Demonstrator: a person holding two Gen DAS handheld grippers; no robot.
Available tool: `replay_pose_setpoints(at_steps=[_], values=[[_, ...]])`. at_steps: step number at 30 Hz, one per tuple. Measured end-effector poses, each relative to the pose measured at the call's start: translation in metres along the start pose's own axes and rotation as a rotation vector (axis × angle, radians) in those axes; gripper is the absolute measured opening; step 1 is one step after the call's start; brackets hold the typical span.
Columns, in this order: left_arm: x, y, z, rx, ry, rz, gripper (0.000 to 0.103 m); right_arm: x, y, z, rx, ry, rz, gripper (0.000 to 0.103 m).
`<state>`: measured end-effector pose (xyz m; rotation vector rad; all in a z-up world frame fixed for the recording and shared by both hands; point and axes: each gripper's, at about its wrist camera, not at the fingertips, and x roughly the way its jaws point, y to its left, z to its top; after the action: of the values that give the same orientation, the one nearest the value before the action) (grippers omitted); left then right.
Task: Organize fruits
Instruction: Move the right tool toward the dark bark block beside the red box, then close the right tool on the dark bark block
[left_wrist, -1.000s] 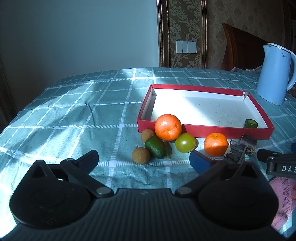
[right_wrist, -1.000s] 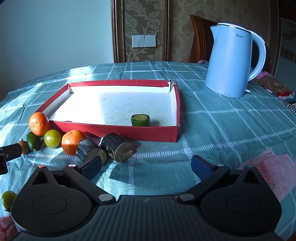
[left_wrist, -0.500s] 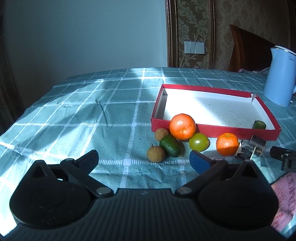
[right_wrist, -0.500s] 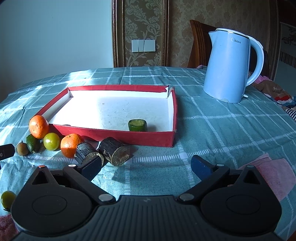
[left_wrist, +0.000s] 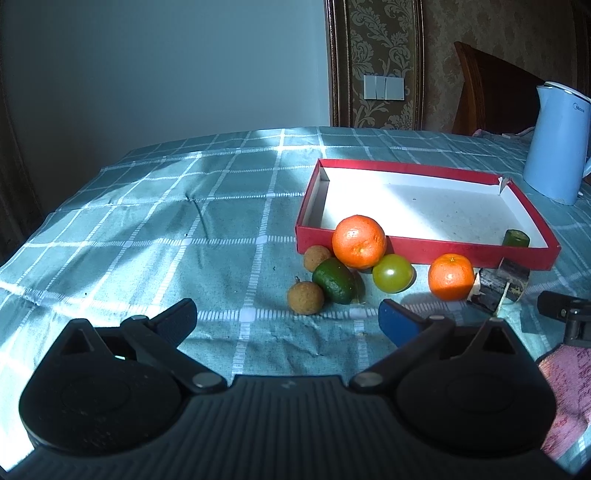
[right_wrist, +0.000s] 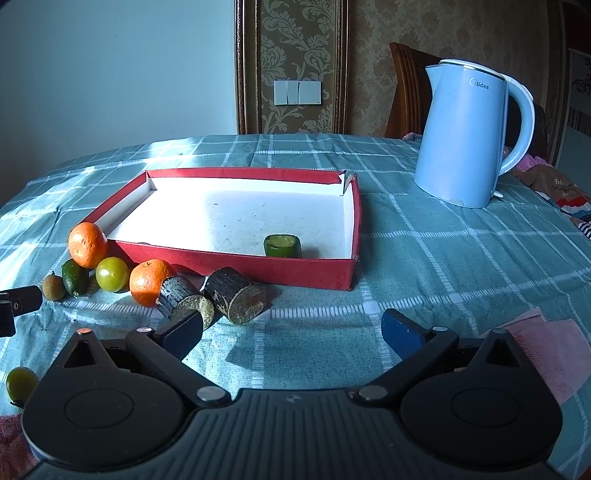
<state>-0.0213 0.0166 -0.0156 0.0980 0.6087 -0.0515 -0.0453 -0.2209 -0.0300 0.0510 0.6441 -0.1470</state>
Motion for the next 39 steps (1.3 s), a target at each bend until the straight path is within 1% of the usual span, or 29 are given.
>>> replay_pose_setpoints(at_steps=[1, 3, 5, 16, 19, 23, 26, 33, 37, 39], values=[[0.0, 0.002, 0.0, -0.004, 0.002, 0.002, 0.103, 0.001, 0.001, 0.0, -0.001, 0.008, 0.005, 0.103], [-0.002, 0.008, 0.001, -0.024, -0.004, 0.013, 0.103, -0.001, 0.003, -0.001, -0.011, 0.016, 0.045, 0.103], [-0.004, 0.011, 0.002, -0.033, -0.015, 0.02, 0.103, -0.004, 0.008, -0.004, -0.03, 0.008, 0.07, 0.103], [0.001, 0.012, -0.006, -0.021, 0.009, 0.022, 0.103, -0.004, 0.028, -0.01, -0.115, -0.003, 0.158, 0.103], [0.001, 0.011, -0.007, -0.02, 0.01, 0.024, 0.103, -0.004, 0.028, -0.011, -0.116, -0.007, 0.189, 0.103], [0.002, 0.01, -0.008, -0.016, 0.008, 0.021, 0.103, -0.007, 0.03, -0.011, -0.124, -0.029, 0.227, 0.103], [0.002, 0.01, -0.009, -0.017, 0.015, 0.015, 0.103, -0.004, 0.034, -0.009, -0.145, -0.037, 0.237, 0.103], [0.006, 0.013, -0.011, -0.028, 0.026, 0.011, 0.103, 0.001, 0.037, -0.008, -0.19, -0.091, 0.255, 0.103], [0.007, 0.012, -0.011, -0.025, 0.026, 0.0, 0.103, -0.003, 0.04, -0.009, -0.233, -0.146, 0.312, 0.103], [0.009, 0.01, -0.012, -0.019, 0.023, -0.004, 0.103, -0.002, 0.045, -0.009, -0.268, -0.153, 0.327, 0.103]])
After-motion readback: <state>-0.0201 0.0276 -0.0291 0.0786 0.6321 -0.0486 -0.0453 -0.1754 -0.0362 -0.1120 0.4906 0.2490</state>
